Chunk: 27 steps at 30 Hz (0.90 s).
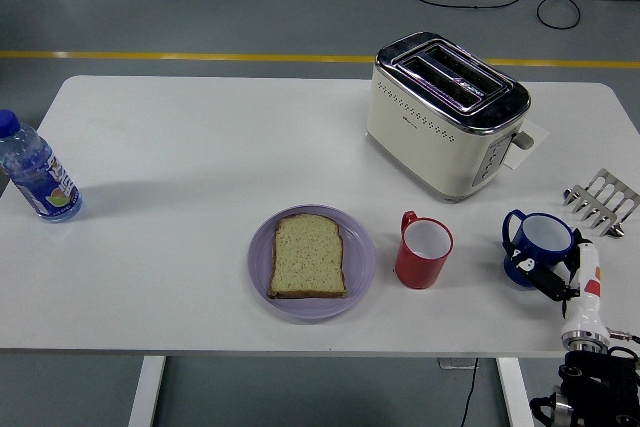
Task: Pick up the cup,pour liquid into bread,place the cup on the desk
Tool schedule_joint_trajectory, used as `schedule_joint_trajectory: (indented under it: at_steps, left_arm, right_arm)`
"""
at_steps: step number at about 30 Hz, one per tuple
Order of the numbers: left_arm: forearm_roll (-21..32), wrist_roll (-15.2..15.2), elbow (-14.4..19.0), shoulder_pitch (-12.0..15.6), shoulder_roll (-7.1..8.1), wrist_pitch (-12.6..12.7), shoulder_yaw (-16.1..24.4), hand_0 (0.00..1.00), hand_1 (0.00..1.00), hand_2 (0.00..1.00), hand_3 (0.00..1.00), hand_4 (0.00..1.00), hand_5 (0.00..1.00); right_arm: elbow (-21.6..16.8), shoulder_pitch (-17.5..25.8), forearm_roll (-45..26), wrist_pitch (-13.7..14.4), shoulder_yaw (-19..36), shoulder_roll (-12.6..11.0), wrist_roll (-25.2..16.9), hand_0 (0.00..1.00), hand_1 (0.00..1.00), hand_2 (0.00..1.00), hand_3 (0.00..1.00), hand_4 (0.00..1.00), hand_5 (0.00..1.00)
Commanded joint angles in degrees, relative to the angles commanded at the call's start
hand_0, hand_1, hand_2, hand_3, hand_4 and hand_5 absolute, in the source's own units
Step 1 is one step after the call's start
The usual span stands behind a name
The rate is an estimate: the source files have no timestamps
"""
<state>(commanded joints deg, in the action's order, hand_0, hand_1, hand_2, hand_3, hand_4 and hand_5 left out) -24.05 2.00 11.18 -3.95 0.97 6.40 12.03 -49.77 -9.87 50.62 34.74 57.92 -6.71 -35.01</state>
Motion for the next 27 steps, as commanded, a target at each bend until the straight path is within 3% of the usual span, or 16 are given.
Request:
schedule_joint_trajectory:
  at_steps: [10,11,16,17,27]
  left_arm:
    - [-0.01,0.05,0.01,-0.29,-0.07,-0.04,0.52,0.651,0.616,0.609,0.526,0.305,0.745]
    - [-0.02,0.05,0.01,-0.3,-0.07,-0.05,0.54,0.65,0.617,0.608,0.526,0.305,0.745]
    - [0.0,0.07,0.02,-0.35,-0.1,-0.06,0.57,0.65,0.617,0.608,0.526,0.305,0.745]
    - [0.0,0.06,0.03,-0.34,-0.09,-0.06,0.61,0.649,0.617,0.608,0.526,0.305,0.746]
    - [0.01,0.04,0.01,-0.25,-0.14,-0.06,0.53,0.65,0.617,0.609,0.526,0.305,0.745]
  right_arm:
    - [0.23,-0.34,2.4,0.66,0.41,0.05,1.6,0.514,0.446,0.582,0.558,0.665,0.107]
    - [0.23,-0.33,2.77,0.73,0.52,0.07,1.74,0.523,0.458,0.613,0.662,0.824,0.059]
    - [0.31,-0.25,4.35,0.78,1.3,0.12,2.45,0.523,0.458,0.613,0.662,0.824,0.059]
    - [0.37,-0.2,4.65,0.77,1.47,0.14,2.68,0.536,0.466,0.633,0.718,0.85,0.052]
    - [0.27,0.02,7.03,-0.19,2.06,0.32,3.72,0.564,0.49,0.675,0.767,0.887,0.063]
